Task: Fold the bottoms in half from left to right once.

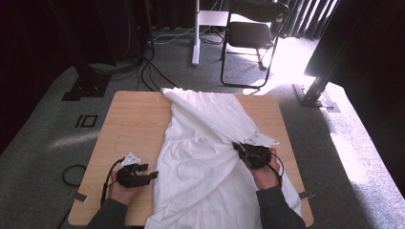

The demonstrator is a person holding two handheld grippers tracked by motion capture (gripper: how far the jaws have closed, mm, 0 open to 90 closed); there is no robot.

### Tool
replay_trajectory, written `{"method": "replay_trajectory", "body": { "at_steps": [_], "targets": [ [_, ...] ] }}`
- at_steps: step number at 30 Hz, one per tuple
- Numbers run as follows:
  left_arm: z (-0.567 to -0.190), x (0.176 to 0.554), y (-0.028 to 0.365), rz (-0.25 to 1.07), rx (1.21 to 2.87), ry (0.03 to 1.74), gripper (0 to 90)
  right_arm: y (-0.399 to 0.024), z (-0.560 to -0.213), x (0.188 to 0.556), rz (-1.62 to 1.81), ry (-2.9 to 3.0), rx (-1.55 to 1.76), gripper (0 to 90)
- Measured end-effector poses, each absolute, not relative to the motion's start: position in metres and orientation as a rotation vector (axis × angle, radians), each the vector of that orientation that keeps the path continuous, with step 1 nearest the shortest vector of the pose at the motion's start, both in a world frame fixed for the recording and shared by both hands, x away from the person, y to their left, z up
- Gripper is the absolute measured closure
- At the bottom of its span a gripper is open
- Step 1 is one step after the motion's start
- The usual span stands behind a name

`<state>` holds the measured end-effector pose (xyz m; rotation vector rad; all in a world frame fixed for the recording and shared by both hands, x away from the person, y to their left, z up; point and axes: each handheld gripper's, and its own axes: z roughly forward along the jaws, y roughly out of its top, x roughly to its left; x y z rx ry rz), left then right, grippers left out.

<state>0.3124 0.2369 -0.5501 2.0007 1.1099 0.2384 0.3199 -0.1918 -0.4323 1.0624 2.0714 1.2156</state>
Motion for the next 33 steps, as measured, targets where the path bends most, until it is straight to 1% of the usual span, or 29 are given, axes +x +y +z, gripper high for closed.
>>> {"method": "replay_trajectory", "body": {
  "at_steps": [2, 3, 6, 11, 13, 14, 15, 16, 18, 19, 21, 25, 27, 28, 32, 33],
  "targets": [
    [-0.55, 0.313, 0.235, 0.225, 1.999, 1.1, 38.7, -0.197, -0.428, 0.32, 1.236, 2.044, 1.076, 87.3],
    [-0.551, 0.314, 0.227, 0.188, 1.99, 1.081, 38.7, -0.207, -0.424, 0.32, 1.259, 2.012, 1.108, 87.2],
    [-0.554, 0.316, 0.209, 0.138, 2.006, 1.037, 37.6, -0.214, -0.425, 0.32, 1.252, 2.006, 1.117, 87.2],
    [-0.556, 0.321, 0.181, 0.121, 2.03, 0.991, 35.7, -0.218, -0.43, 0.319, 1.253, 2.009, 1.128, 87.1],
    [-0.557, 0.322, 0.171, 0.091, 2.014, 0.98, 36.9, -0.22, -0.431, 0.319, 1.257, 2.011, 1.131, 87.1],
    [-0.557, 0.322, 0.171, 0.091, 2.014, 0.98, 39.7, -0.22, -0.431, 0.319, 1.257, 2.011, 1.131, 87.1],
    [-0.557, 0.322, 0.159, 0.101, 2.046, 0.947, 39.7, -0.22, -0.43, 0.319, 1.261, 2.009, 1.132, 87.1],
    [-0.556, 0.321, 0.154, 0.112, 2.079, 0.935, 54.0, -0.221, -0.428, 0.319, 1.266, 2.0, 1.128, 87.1],
    [-0.552, 0.319, 0.147, 0.198, 2.114, 0.892, 84.4, -0.223, -0.426, 0.318, 1.27, 1.989, 1.127, 87.1],
    [-0.545, 0.317, 0.149, 0.222, 2.091, 0.875, 88.1, -0.225, -0.424, 0.317, 1.268, 1.983, 1.125, 87.1],
    [-0.52, 0.311, 0.161, 0.282, 2.019, 0.855, 88.9, -0.229, -0.422, 0.316, 1.268, 1.977, 1.127, 87.1],
    [-0.465, 0.298, 0.198, 0.429, 1.935, 0.849, 89.1, -0.235, -0.424, 0.313, 1.27, 1.988, 1.139, 87.2],
    [-0.465, 0.298, 0.198, 0.429, 1.935, 0.849, 89.1, -0.236, -0.426, 0.312, 1.301, 1.997, 1.138, 87.2],
    [-0.441, 0.291, 0.213, 0.445, 1.903, 0.849, 89.1, -0.234, -0.429, 0.309, 1.355, 2.016, 1.129, 87.2],
    [-0.44, 0.295, 0.203, 0.437, 1.925, 0.843, 88.5, -0.232, -0.432, 0.306, 1.31, 2.009, 1.122, 87.2],
    [-0.445, 0.299, 0.191, 0.396, 1.942, 0.827, 88.5, -0.235, -0.432, 0.306, 1.302, 1.997, 1.134, 87.2]
  ]
}}
